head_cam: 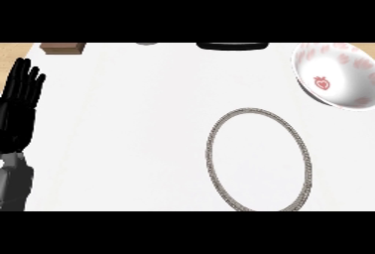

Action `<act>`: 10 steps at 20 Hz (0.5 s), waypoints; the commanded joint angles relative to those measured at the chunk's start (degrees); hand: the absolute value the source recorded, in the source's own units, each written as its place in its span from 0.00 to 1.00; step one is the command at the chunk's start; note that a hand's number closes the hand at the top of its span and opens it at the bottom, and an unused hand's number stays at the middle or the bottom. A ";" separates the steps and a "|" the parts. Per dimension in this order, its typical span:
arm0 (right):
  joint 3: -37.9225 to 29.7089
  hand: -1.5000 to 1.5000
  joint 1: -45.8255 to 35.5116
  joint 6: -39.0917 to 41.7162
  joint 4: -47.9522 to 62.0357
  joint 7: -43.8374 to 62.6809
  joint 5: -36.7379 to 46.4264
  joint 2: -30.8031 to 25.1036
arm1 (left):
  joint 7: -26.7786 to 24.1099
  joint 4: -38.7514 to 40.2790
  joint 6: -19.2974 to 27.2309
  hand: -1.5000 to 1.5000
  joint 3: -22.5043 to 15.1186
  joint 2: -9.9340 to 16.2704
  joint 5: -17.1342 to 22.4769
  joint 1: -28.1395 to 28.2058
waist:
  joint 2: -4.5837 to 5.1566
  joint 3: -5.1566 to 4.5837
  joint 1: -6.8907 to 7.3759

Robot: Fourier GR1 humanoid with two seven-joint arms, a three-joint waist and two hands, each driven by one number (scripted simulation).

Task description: Pick the pear from the placemat and place it in the bowl

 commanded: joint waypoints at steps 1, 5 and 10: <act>-0.07 1.00 -6.79 8.25 0.42 1.18 -3.77 -2.80 | 1.78 -1.19 0.10 0.50 -0.31 0.04 0.15 -0.75 | 0.05 -0.02 1.02; 4.57 1.00 -13.23 10.49 -5.67 10.49 -4.71 1.92 | 2.18 -2.47 -0.37 0.50 -0.64 0.12 -0.17 0.44 | 0.00 -0.08 1.31; 8.65 1.00 -21.41 14.24 -10.02 20.81 -6.74 4.87 | -2.72 1.60 -1.88 0.50 0.62 -0.01 0.29 -0.06 | 0.10 -0.13 1.01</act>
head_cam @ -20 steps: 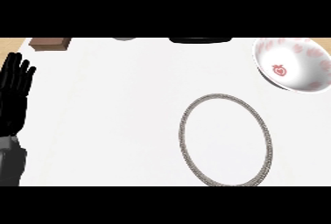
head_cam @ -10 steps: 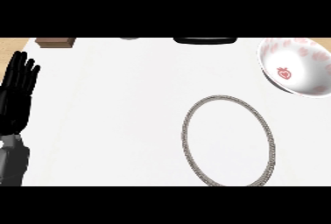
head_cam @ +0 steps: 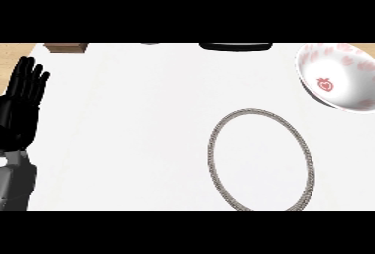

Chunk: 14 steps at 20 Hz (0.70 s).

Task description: Pick the pear from the placemat and place it in the bowl

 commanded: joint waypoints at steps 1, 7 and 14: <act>4.23 1.00 -7.65 0.60 -3.18 8.75 -0.81 3.77 | 2.57 -0.87 -0.22 0.50 0.60 1.22 0.48 -1.66 | 0.03 0.03 0.27; 13.82 1.00 -15.47 -1.85 -4.91 15.41 3.33 11.81 | 2.78 -0.92 0.46 0.50 -1.23 -0.66 -0.51 -1.61 | 0.30 0.05 1.30; 18.80 1.00 -19.67 -3.28 -1.36 18.93 5.34 19.74 | 3.37 0.39 0.03 0.50 -0.01 0.21 0.04 -2.89 | 0.24 0.09 0.45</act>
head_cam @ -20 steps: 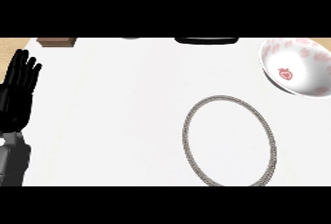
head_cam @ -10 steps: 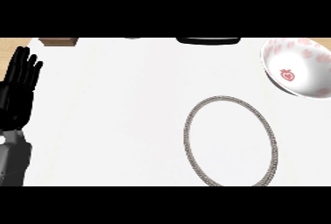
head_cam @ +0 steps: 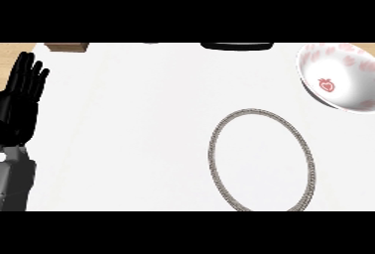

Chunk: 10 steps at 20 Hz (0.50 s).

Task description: Pick the pear from the placemat and place it in the bowl

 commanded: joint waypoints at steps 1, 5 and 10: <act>2.62 1.00 -2.92 -4.28 2.52 3.20 1.48 6.62 | -2.30 0.74 0.36 0.50 -0.96 -1.28 -1.34 0.66 | 0.04 0.03 -0.16; 5.24 1.00 -3.35 -7.95 5.22 3.31 4.42 9.26 | 0.58 -0.62 0.15 0.50 -0.37 -0.45 -0.67 0.76 | 0.06 0.06 -0.08; 9.06 1.00 -2.28 -18.75 10.65 3.52 10.98 13.87 | -1.65 0.40 -0.90 0.50 0.09 -0.16 -0.51 1.09 | 0.21 0.08 0.30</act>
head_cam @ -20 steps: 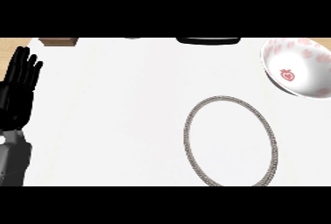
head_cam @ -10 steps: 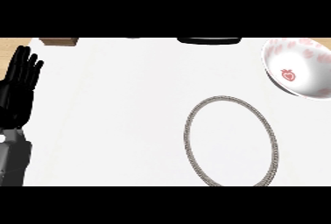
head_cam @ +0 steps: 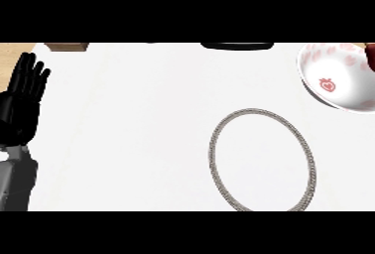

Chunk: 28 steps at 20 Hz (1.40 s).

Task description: Pick the pear from the placemat and place it in the bowl

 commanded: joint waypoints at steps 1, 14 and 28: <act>0.23 1.00 -1.88 -6.31 9.00 1.48 3.10 1.75 | 2.43 -2.10 0.66 0.50 -0.53 -0.68 0.33 -0.22 | 0.26 0.08 0.86; -14.09 0.00 -4.17 -16.09 17.25 -6.83 -9.98 6.79 | 0.86 0.44 1.39 0.50 -1.55 -1.12 -1.83 -2.43 | 0.52 0.18 0.43; -29.09 0.00 4.06 -18.76 22.93 -15.71 -21.79 -8.35 | -0.82 -0.65 0.46 0.50 -1.08 -1.36 -1.49 0.90 | 0.61 0.27 0.20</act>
